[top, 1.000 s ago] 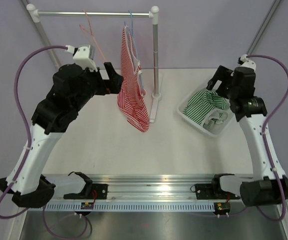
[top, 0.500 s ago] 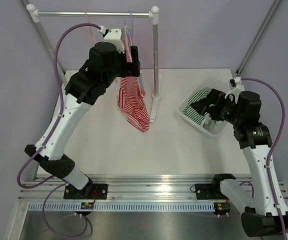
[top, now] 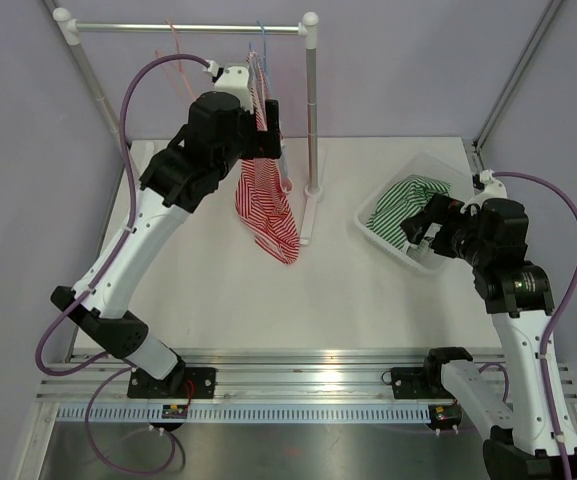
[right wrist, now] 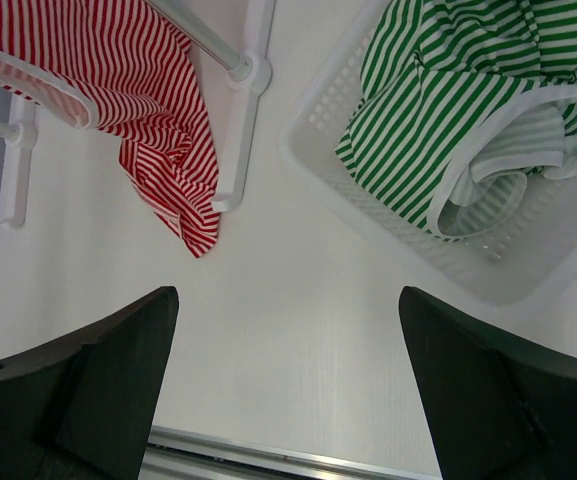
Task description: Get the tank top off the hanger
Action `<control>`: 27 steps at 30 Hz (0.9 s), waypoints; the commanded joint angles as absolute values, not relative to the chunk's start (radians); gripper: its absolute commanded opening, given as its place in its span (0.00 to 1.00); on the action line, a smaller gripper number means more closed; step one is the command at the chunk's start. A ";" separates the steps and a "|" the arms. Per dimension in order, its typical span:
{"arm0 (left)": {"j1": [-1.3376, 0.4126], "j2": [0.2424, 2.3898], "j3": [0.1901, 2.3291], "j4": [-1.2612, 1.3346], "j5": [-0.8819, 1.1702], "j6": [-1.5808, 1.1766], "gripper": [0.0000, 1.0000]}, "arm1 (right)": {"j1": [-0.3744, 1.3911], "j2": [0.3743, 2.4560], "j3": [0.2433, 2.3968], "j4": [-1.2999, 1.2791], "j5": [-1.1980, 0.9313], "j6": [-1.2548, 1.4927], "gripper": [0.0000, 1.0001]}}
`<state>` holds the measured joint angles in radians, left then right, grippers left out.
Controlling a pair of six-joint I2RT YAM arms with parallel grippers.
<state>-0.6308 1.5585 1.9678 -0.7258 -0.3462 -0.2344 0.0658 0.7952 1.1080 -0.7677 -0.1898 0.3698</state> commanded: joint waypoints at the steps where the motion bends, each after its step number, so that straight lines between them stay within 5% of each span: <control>1: -0.646 1.505 1.977 -0.638 -0.338 -0.276 0.99 | 0.072 0.799 1.100 -0.781 -0.152 0.379 1.00; 10: -0.647 1.797 2.394 -0.779 -0.373 -0.167 0.99 | 0.072 0.873 1.101 -0.712 -0.230 0.319 1.00; 19: -0.640 1.920 2.410 -0.640 -0.472 -0.063 0.97 | 0.072 0.811 1.103 -0.673 -0.324 0.356 1.00; 24: -0.615 2.000 2.456 -0.640 -0.520 -0.046 0.79 | 0.072 0.822 1.126 -0.667 -0.365 0.364 1.00; 27: -0.594 2.003 2.447 -0.643 -0.528 -0.058 0.58 | 0.071 0.824 1.129 -0.667 -0.377 0.367 1.00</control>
